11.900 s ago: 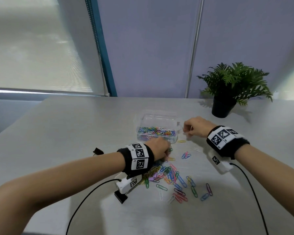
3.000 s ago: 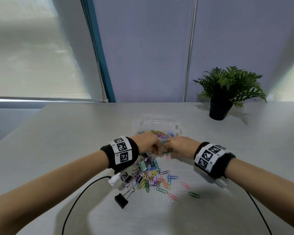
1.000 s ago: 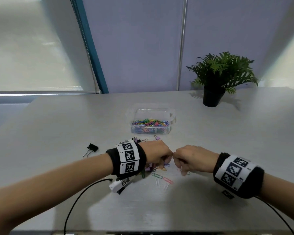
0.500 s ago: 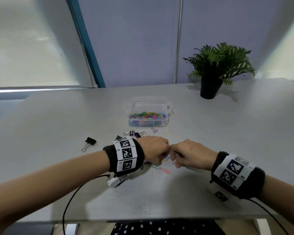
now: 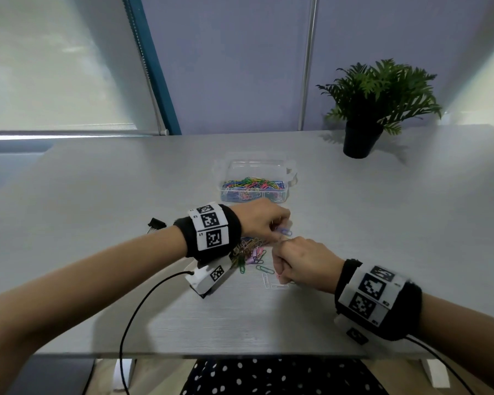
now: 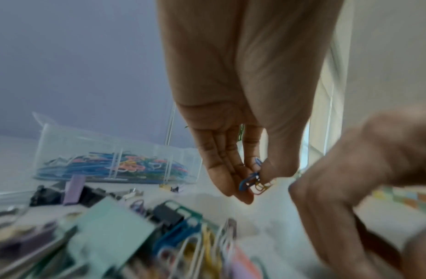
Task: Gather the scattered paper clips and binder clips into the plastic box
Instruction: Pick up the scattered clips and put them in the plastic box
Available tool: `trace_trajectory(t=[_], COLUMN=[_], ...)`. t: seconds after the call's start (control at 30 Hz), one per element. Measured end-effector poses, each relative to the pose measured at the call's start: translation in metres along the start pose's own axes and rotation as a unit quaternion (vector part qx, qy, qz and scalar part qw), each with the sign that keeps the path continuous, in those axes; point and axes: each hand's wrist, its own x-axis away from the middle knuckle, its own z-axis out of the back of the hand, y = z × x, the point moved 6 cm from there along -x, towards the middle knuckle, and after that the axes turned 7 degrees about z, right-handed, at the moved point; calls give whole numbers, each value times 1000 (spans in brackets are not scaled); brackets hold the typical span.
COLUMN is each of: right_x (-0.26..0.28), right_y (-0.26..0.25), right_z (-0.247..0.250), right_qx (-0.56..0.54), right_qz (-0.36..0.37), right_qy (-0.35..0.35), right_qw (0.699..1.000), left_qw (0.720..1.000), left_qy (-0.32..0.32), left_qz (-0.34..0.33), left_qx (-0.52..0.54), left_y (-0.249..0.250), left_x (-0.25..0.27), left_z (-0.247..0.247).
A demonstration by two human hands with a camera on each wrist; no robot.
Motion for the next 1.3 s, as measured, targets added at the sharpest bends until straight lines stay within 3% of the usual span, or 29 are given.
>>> trace_trajectory(t=[0.2,0.3,0.43,0.57,0.73,0.87,1.03,1.13,1.3], right_x=[-2,-3,-5,-18,-63,-105,-124,-103,-64], right_y=[4,3,12,36,63,69,57,35,6], right_z=[-2,1,18,63,123,133,113,101,47], right_qx=[12,12,-34,-183,-239,-230,-24,42,71], right_qz=[4,14,16,0,-23,-49,-59,6,143], right_qy=[-31,-39,-31,86,254,289,188,169,-44], right_qw=[999,999,999,979,937,928,980,985,986], left_qw=[990,986,973,961,953,955,973,983,993], left_qy=[56,100,106,118,121,113,104,106,41], left_qz=[50,83,120,145,189,208,198,149,107], left_qx=[119,106,165,202,203,178,61,19,37], left_y=[-23,-40,-65,-89,-115,-121,-110,-94,-65], left_x=[-3,-4,-6,-12,-29,-40,-31,-11,31], left_z=[43,59,69,77,78,72,69,66,40])
